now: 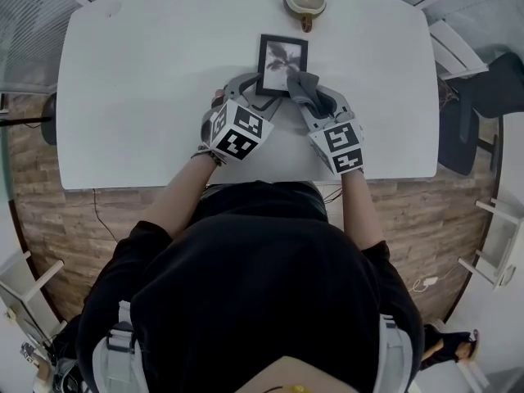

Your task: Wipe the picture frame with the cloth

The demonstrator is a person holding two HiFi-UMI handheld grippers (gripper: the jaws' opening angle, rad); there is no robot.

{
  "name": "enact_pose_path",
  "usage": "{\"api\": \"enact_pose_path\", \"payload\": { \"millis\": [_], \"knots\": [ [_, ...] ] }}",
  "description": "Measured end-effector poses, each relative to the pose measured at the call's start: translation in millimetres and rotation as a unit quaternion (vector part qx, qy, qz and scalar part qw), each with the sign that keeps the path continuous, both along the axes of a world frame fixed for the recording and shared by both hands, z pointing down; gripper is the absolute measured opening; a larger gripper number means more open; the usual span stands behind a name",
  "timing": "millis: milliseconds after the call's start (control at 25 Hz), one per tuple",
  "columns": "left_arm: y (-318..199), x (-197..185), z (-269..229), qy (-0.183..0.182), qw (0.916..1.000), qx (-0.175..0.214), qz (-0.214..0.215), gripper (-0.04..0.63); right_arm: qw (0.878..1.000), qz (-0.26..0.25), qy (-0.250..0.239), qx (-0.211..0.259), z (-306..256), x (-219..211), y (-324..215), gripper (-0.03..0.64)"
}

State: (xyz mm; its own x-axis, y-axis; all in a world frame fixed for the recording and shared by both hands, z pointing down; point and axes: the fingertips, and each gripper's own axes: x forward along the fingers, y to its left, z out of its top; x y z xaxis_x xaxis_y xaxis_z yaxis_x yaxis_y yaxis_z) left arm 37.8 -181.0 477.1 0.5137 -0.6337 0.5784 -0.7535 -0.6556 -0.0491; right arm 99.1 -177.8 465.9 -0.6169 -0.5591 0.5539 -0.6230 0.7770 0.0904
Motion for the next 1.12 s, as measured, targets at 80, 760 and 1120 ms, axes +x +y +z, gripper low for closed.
{"api": "enact_pose_path", "payload": {
  "millis": [80,760,1120],
  "knots": [
    [0,0,1,0.0,1.0,0.0,0.0,0.262,1.0,0.0,0.001,-0.002,1,0,1,0.107],
    [-1,1,0,0.0,1.0,0.0,-0.001,0.262,0.996,-0.036,0.023,0.076,-52,-15,-39,0.109],
    [0,0,-1,0.0,1.0,0.0,-0.001,0.262,0.985,-0.065,0.114,0.111,-41,-35,-100,0.109]
  ]
}}
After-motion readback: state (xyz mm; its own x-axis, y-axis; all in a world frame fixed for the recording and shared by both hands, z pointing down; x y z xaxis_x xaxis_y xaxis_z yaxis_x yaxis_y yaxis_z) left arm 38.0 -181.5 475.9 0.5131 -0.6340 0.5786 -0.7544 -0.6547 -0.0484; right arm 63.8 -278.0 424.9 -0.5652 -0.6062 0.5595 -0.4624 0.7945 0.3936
